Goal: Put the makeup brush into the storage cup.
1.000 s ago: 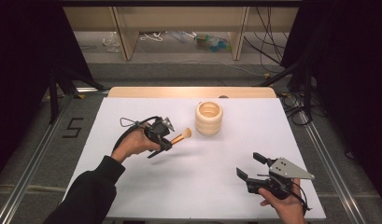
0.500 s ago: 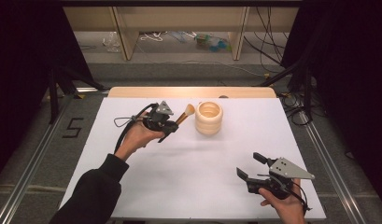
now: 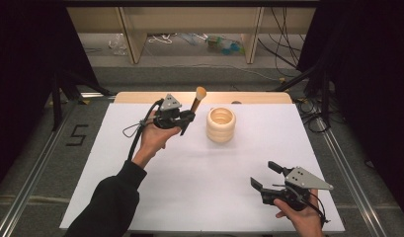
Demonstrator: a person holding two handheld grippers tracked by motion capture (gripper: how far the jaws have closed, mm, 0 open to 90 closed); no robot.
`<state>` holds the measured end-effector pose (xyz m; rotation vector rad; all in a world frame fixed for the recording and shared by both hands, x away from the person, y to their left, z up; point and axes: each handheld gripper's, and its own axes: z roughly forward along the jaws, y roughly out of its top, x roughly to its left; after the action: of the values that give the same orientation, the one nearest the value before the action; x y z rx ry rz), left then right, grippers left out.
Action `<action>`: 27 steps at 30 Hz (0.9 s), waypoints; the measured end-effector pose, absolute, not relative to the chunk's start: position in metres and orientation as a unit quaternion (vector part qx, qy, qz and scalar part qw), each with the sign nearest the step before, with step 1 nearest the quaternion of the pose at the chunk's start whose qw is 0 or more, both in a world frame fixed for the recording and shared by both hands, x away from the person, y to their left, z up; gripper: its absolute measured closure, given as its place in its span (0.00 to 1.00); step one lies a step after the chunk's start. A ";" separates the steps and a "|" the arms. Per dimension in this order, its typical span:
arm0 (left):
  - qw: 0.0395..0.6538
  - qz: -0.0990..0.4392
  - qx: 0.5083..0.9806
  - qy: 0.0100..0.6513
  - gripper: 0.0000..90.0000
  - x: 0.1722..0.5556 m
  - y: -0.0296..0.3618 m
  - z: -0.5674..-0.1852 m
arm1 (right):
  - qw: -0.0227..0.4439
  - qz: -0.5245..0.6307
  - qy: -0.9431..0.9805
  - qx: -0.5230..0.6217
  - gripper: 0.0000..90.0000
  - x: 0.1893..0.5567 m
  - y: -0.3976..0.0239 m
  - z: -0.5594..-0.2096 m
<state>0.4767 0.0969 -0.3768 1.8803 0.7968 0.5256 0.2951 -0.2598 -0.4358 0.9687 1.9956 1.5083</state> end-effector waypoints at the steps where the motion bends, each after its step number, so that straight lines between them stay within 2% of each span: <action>1: 0.496 0.214 0.775 0.329 0.83 0.478 0.096 -0.376 | 0.228 0.548 0.724 0.351 0.22 0.295 -0.260 -0.436; 22: 0.573 0.230 0.718 0.321 0.83 0.496 0.057 -0.369 | 0.229 0.543 0.728 0.350 0.22 0.295 -0.262 -0.436; 27: 0.576 0.232 0.716 0.321 0.83 0.499 0.048 -0.368 | 0.234 0.543 0.728 0.347 0.22 0.296 -0.263 -0.436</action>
<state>0.4992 0.0483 -0.3681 1.6759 0.7511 0.5424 0.2961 -0.2629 -0.4357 0.9518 1.9983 1.4905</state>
